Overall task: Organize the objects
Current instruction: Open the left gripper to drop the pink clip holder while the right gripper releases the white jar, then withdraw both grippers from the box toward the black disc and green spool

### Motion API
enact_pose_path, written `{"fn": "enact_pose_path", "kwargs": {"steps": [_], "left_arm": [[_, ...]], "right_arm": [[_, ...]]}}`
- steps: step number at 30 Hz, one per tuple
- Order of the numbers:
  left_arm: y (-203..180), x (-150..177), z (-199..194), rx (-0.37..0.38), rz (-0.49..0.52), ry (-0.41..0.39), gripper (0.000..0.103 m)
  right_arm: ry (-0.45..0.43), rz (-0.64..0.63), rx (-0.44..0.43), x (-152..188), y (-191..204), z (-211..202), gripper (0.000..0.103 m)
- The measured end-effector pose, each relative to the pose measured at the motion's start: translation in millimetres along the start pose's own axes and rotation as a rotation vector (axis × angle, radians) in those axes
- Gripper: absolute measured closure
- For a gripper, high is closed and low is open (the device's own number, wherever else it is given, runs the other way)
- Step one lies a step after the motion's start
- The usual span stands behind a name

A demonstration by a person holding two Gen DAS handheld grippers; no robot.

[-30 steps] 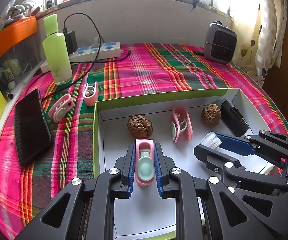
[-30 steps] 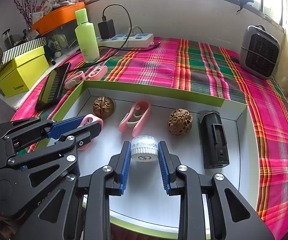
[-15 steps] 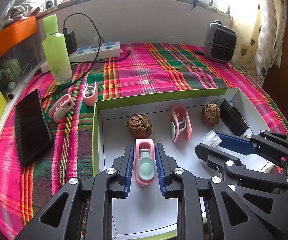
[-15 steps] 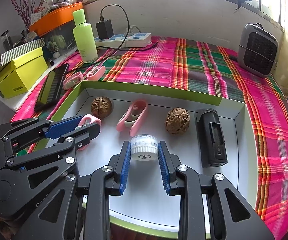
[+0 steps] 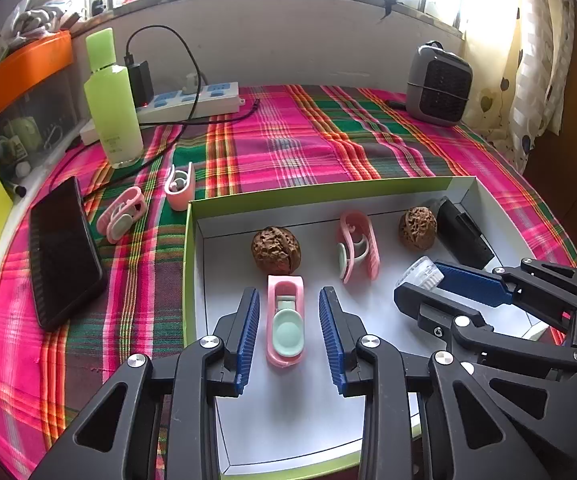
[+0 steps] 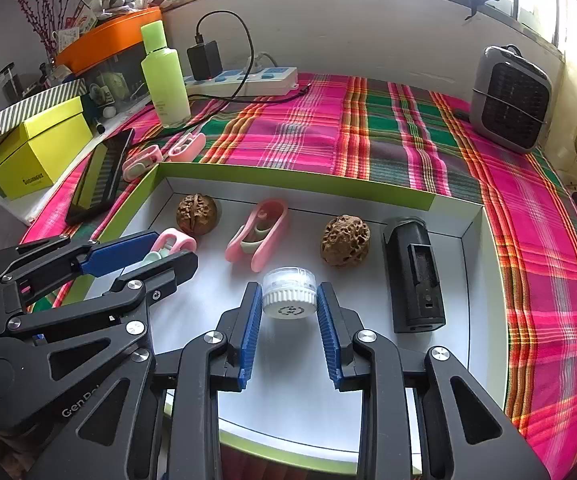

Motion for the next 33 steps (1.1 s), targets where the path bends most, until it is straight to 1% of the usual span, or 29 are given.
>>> {"fn": "enact_pose_path", "kwargs": {"steps": [4,8,12,18,22,33], "left_arm": [[1.3,0.4,-2.9,-0.003,-0.008,0.002,0.072],[3.8,-0.3,-7.8,-0.014,-0.006,-0.005,0.066],[7.3,0.2,-12.3,-0.015,-0.019,-0.007,0.064],[7.1,2.1,-22.2,-0.021,-0.022,-0.015,0.063],[4.3,4.8,-31.6,-0.017,-0.018,-0.024,0.06],[-1.1,17.4,-58.2,-0.018,-0.027,-0.049,0.06]], "right_arm": [[-0.003,0.002,0.0,-0.2,-1.7,-2.3,0.067],[-0.011,0.005,-0.007,-0.8,-2.3,-5.7,0.064],[-0.016,0.008,-0.012,-1.0,-2.0,-8.9,0.06],[-0.032,0.004,-0.008,-0.4,-1.5,-16.4,0.059],[-0.045,0.013,-0.002,1.2,-4.1,-24.1,0.059],[-0.074,0.014,0.014,14.1,-2.8,-49.7,0.059]]}}
Point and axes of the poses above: each gripper's, at about its wrist camera, not at the fingertips, and z roughly the way its jaws point, y to its left, x to its underside, the point moved 9 cm from there along z, roughly the way its jaws point
